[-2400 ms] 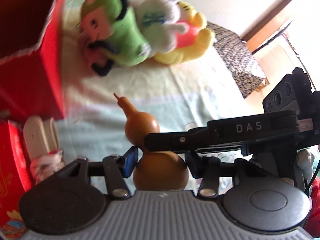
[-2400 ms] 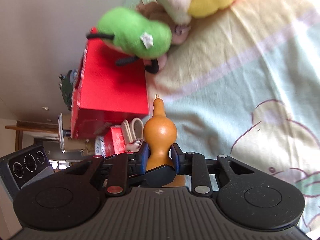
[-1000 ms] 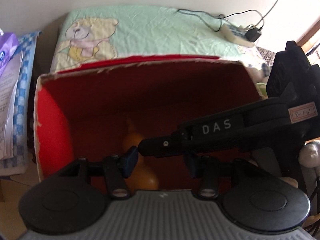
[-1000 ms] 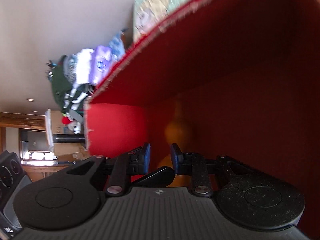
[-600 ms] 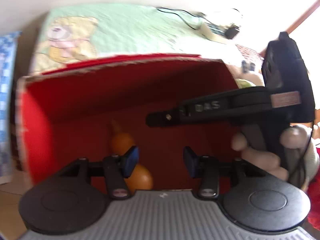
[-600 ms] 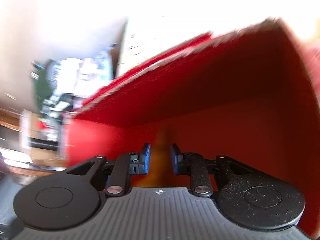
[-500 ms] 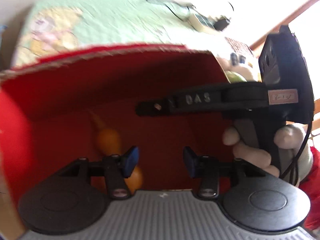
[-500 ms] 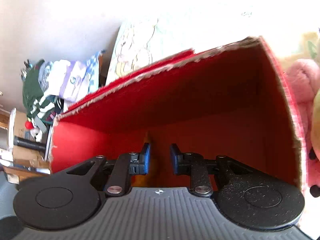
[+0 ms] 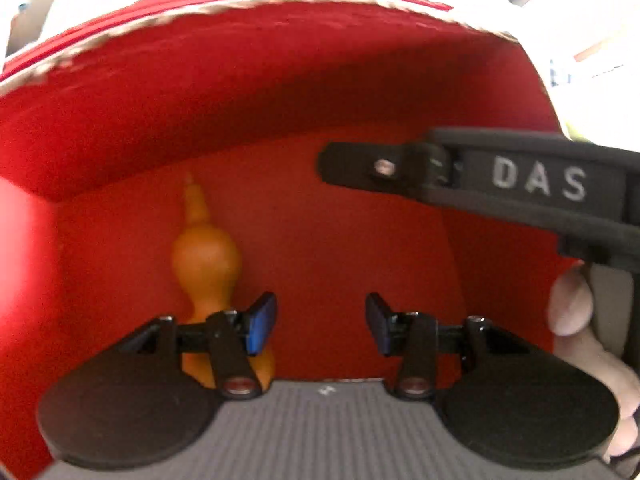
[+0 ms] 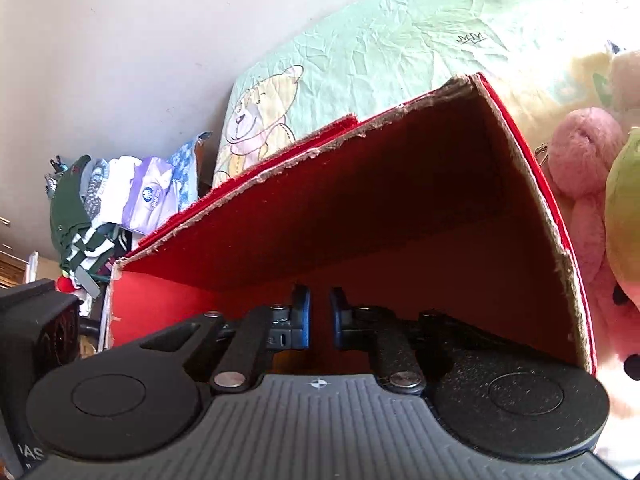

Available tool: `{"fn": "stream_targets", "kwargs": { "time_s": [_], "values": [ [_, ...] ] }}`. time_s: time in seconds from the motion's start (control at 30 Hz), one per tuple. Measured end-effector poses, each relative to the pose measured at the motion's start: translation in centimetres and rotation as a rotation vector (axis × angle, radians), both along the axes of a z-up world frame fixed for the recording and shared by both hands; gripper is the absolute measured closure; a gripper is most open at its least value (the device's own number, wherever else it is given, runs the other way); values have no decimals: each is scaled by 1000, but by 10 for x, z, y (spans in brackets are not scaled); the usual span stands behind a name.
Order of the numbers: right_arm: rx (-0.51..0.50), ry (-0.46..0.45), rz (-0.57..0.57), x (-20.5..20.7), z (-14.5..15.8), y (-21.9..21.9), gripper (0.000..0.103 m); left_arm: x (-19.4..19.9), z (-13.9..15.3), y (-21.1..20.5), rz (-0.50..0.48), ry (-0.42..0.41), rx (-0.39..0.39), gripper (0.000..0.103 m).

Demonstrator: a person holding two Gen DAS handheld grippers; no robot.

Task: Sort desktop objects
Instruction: 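Lower the gourd into the red box and open the right tool, then withdraw the right tool upward out of the red box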

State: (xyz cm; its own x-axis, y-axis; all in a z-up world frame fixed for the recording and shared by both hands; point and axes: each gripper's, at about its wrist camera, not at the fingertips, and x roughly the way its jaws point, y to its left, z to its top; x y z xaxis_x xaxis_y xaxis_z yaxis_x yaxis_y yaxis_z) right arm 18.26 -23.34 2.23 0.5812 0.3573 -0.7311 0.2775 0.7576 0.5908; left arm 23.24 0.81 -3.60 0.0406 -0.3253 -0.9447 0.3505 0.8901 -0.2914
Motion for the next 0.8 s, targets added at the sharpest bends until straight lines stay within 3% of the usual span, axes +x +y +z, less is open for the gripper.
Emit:
{"fn": "stream_targets", "kwargs": {
  "time_s": [0.57, 0.8],
  "values": [
    [-35, 37, 6, 23, 2, 26, 90, -3, 13, 24, 113, -65, 105, 54],
    [-36, 53, 16, 24, 0, 25, 90, -10, 23, 18, 142, -126, 134, 43]
  ]
}}
